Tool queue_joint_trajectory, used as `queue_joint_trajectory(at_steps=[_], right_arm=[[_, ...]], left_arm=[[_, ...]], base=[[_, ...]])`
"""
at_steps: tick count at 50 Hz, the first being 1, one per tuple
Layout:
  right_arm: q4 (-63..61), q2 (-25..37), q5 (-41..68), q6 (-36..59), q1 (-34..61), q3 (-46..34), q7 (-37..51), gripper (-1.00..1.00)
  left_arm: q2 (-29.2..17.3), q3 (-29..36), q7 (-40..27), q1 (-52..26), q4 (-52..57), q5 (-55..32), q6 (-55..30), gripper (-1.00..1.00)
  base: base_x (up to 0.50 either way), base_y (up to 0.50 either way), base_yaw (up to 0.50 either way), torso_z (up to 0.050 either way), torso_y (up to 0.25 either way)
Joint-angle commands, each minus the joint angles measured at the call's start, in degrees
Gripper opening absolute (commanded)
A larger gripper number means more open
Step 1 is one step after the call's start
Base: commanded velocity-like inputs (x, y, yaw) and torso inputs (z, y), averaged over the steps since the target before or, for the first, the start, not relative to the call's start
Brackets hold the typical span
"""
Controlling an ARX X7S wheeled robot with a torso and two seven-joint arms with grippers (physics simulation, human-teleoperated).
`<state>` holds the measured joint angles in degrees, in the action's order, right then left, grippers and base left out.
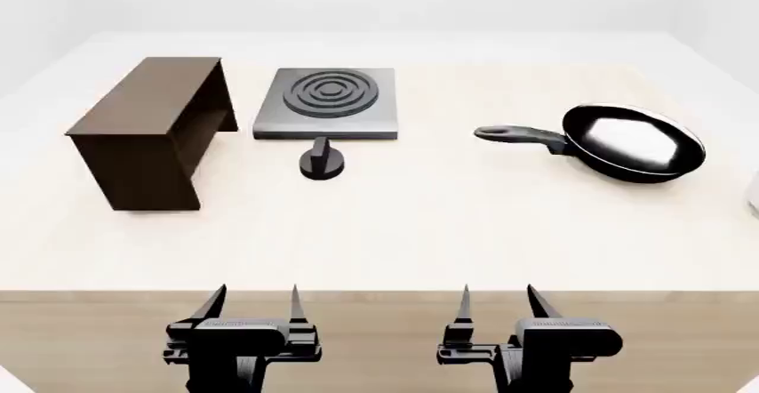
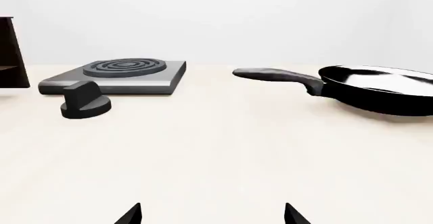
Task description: Put the frying pan on top of the cabinet.
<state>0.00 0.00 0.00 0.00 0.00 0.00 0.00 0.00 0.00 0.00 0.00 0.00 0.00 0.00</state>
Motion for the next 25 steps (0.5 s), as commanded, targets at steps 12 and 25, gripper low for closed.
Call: queue_joint_trajectory(at_steps=[12,25], right_arm=[[-1.8,2.8,3.5,-0.7,-0.7,-3.0,2.4,1.00],[-3.0,4.0,4.9,0.2,-0.8,-4.1,4.0,1.00]], left_arm=[[-2.7,3.1,-3.1,-0.1,1.4,-3.0,-1.2,1.00],[-4.0,4.5,-4.3,-0.2,1.6,-4.4,-1.7,1.00]], base=[[0.00,-0.31,0.00,0.000,0.000],[0.00,-0.50,0.00,0.000,0.000]])
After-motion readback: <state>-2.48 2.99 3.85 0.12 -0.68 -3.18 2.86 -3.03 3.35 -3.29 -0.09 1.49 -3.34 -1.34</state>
